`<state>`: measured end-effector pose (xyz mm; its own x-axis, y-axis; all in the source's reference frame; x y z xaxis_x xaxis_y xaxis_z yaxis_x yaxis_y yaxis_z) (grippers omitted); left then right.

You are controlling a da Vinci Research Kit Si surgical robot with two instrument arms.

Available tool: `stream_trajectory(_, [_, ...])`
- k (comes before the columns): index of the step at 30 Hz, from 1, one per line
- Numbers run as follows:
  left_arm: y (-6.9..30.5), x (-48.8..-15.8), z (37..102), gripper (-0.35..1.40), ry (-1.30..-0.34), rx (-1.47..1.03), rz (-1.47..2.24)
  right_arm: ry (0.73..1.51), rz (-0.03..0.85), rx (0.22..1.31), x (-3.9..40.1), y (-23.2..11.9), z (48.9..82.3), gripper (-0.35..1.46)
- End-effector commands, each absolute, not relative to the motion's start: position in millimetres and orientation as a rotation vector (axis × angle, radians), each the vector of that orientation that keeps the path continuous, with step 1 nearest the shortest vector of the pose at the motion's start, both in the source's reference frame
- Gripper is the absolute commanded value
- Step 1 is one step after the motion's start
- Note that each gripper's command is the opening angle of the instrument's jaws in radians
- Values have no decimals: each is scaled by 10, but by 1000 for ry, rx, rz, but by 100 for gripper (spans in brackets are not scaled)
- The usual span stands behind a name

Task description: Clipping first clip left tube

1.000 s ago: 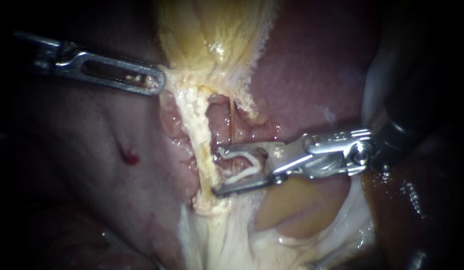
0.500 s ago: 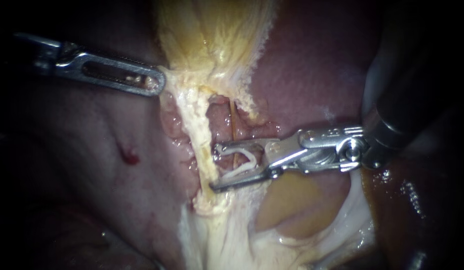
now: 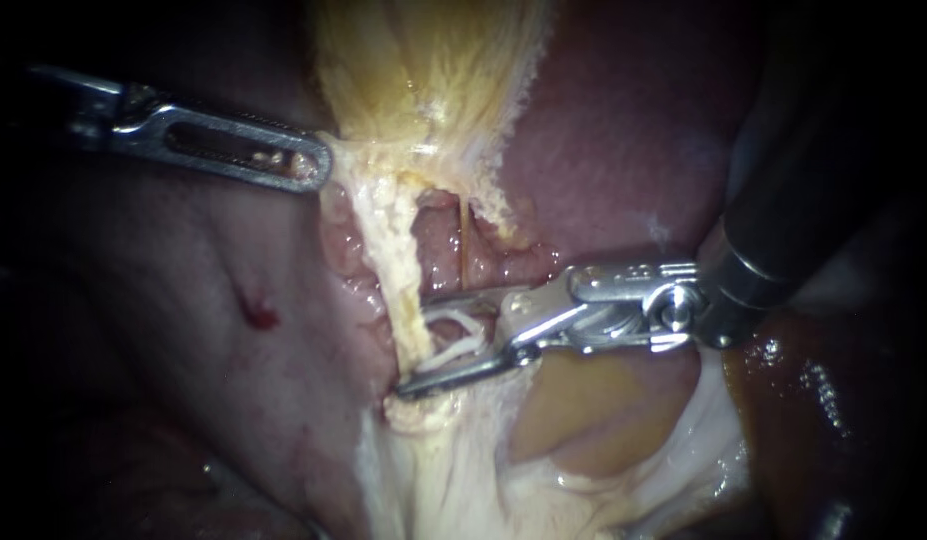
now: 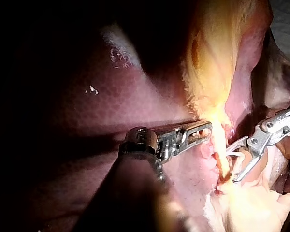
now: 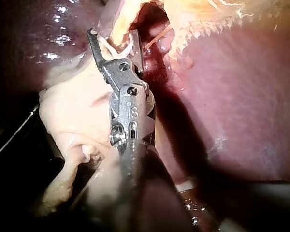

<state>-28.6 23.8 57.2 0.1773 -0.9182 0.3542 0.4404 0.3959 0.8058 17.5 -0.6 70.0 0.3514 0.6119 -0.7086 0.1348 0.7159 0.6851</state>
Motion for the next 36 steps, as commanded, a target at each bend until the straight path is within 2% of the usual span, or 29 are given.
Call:
stream_trajectory(1, [238,-287,573,-35,-954,613,-1053,1205,347,751,176,-6,699,50])
stream_trajectory(8, [238,-289,573,-35,-955,615,-1052,1256,332,817,191,-12,693,50])
stream_trajectory(16, [239,-291,573,-35,-954,614,-1053,1262,302,858,211,-25,694,49])
stream_trajectory(36, [239,-294,574,-35,-954,616,-1052,1287,312,870,216,-33,696,49])
